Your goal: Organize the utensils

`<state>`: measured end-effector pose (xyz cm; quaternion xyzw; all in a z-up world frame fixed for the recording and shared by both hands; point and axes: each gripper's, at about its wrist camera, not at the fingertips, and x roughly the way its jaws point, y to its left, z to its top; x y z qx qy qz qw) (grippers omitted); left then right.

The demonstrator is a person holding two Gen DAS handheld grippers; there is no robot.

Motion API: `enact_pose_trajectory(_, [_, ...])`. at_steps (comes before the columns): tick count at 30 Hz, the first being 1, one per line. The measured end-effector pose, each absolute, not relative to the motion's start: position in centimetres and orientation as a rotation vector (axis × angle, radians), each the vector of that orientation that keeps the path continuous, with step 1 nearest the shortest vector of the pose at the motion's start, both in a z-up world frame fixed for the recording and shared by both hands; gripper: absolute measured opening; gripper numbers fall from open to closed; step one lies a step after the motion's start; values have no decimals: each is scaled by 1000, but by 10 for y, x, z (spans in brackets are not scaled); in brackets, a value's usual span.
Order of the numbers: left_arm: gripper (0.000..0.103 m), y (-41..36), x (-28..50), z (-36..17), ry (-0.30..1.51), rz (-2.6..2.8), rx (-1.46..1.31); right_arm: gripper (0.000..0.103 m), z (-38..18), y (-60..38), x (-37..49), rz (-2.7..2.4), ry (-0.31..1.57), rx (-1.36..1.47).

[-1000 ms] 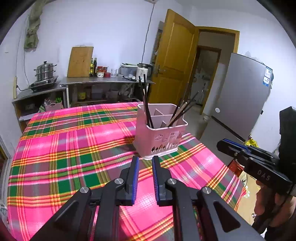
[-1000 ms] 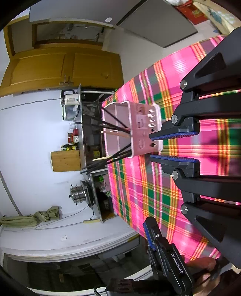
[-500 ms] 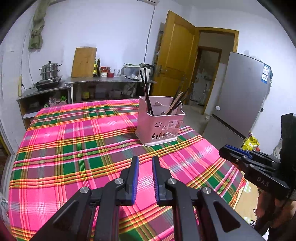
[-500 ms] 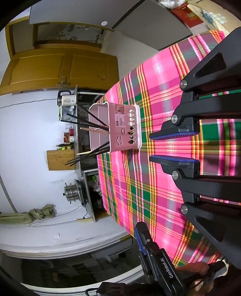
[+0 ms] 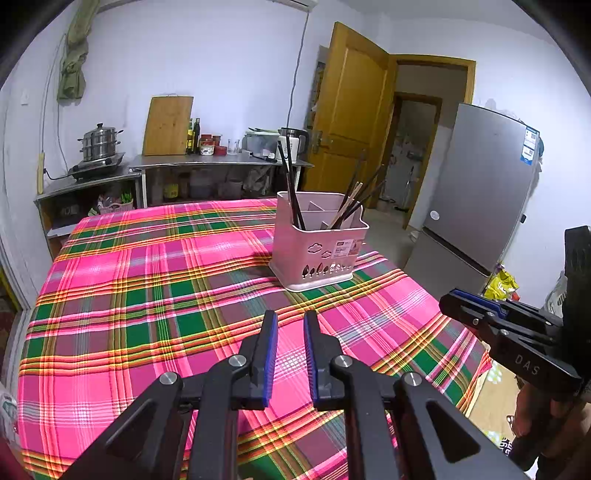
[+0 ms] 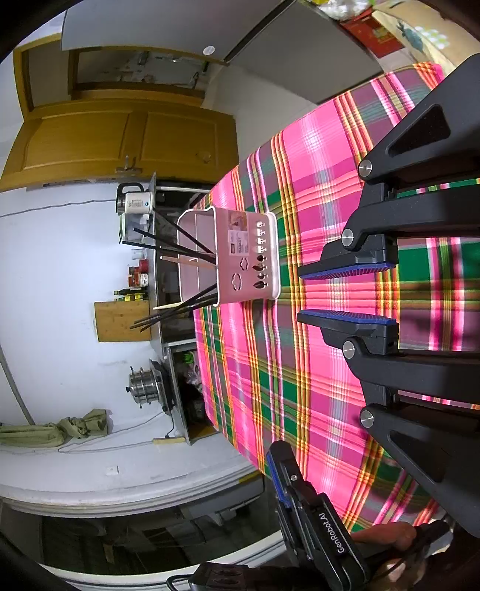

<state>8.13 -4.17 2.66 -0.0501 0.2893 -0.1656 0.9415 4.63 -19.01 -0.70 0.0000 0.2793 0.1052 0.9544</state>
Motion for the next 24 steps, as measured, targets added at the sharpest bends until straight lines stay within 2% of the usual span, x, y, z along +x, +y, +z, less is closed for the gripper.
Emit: enact_pose_trajectory(24, [13,-44,83,24,592,-337,-93,17,-9,-191,47,207,570,-1])
